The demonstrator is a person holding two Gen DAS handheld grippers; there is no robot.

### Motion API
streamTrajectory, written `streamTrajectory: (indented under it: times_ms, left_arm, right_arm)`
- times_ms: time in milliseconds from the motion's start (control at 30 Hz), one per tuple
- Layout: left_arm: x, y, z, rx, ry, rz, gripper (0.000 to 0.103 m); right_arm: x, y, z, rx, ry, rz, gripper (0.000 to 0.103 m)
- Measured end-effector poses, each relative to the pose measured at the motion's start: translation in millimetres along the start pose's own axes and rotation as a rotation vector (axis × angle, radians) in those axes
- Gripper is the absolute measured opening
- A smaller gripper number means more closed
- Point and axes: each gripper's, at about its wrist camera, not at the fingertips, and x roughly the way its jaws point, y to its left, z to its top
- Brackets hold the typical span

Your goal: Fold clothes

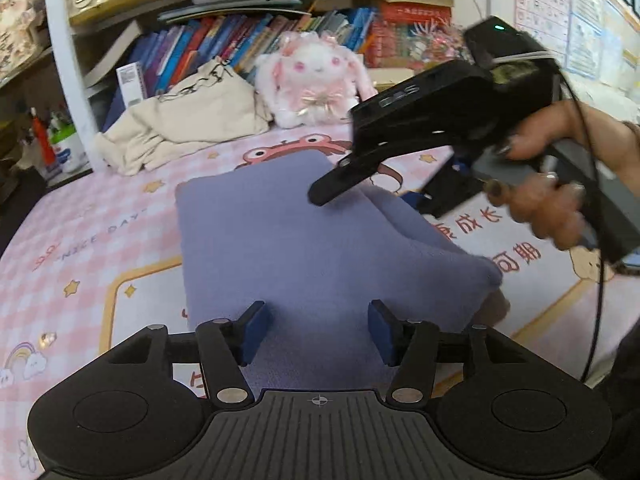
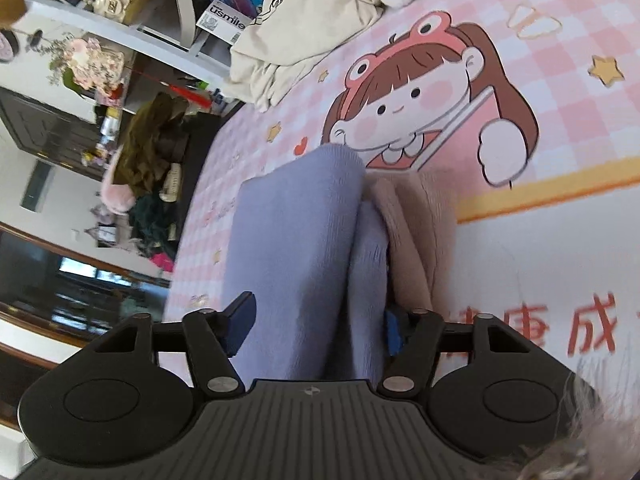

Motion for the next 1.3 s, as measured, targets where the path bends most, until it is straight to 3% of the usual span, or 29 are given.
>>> streamTrajectory:
  times_ms: [33,67,200,267,400,467,600,700,767,800,900,1000,1100,1233,1300]
  left_arm:
    - [0.0,1.6,-0.7,-0.007,-0.001,-0.011,0.054]
    - [0.1,3.4,-1.3,-0.013,0.000,-0.021,0.055]
    - [-1.1,13.4,-1.4,-0.045,0.014,-0.051,0.057]
    - [0.7,15.9,-3.2,-0.050,0.020,-0.066,0.058]
    - [2.7,15.0,-3.4,-0.021,0.026,-0.092,0.067]
    - [4.0,14.0,-2.5,-0.006,0.028,-0.100,0.072]
    - [-2.2,17.8,2.0,-0.001,0.004,-0.100,0.073]
    - [-13.0,29.3,7.4,-0.050,-0.060,-0.096,0.073]
    - [-17.2,39.5,10.8,-0.109,-0.103,-0.103,0.073]
    - [-15.8,43.8,12.5,-0.138,-0.111,-0.112,0.072]
    - [-3.4,51.2,13.9,-0.197,-0.076,-0.151,0.071]
    - [12.0,50.5,8.8,-0.201,-0.018,-0.187,0.071]
    - [19.1,39.5,4.6,-0.117,-0.013,-0.187,0.073]
    - [20.3,26.8,5.1,0.005,0.002,-0.154,0.073]
    - [19.1,27.9,4.1,0.009,-0.004,-0.162,0.074]
  right_arm:
    - [2.3,4.4,-0.2,-0.039,-0.011,-0.024,0.036]
    - [2.5,10.7,-1.4,-0.097,-0.025,-0.041,0.030]
    - [-28.5,41.3,-20.1,-0.382,-0.188,0.080,0.027]
    - [-38.9,47.3,-25.1,-0.430,-0.243,0.066,0.028]
    - [-53.8,31.4,-18.8,-0.282,-0.319,-0.018,0.035]
    - [-61.2,22.1,-14.9,-0.197,-0.355,-0.061,0.048]
    - [-64.5,36.2,-24.7,-0.244,-0.248,-0.113,0.050]
    - [-50.4,50.2,-41.4,-0.285,-0.145,-0.107,0.047]
    - [-36.2,56.0,-53.6,-0.294,-0.087,-0.133,0.025]
    - [-30.2,58.5,-58.3,-0.302,-0.067,-0.154,0.009]
    - [-52.7,70.1,-77.1,-0.383,-0.134,-0.106,0.008]
    - [-64.7,68.1,-94.4,-0.403,-0.117,-0.169,0.008]
    - [-45.1,33.1,-95.1,-0.270,-0.042,-0.237,0.008]
    - [-42.6,19.3,-88.9,-0.167,-0.052,-0.193,0.011]
    - [-48.1,20.7,-87.4,-0.137,-0.088,-0.168,0.020]
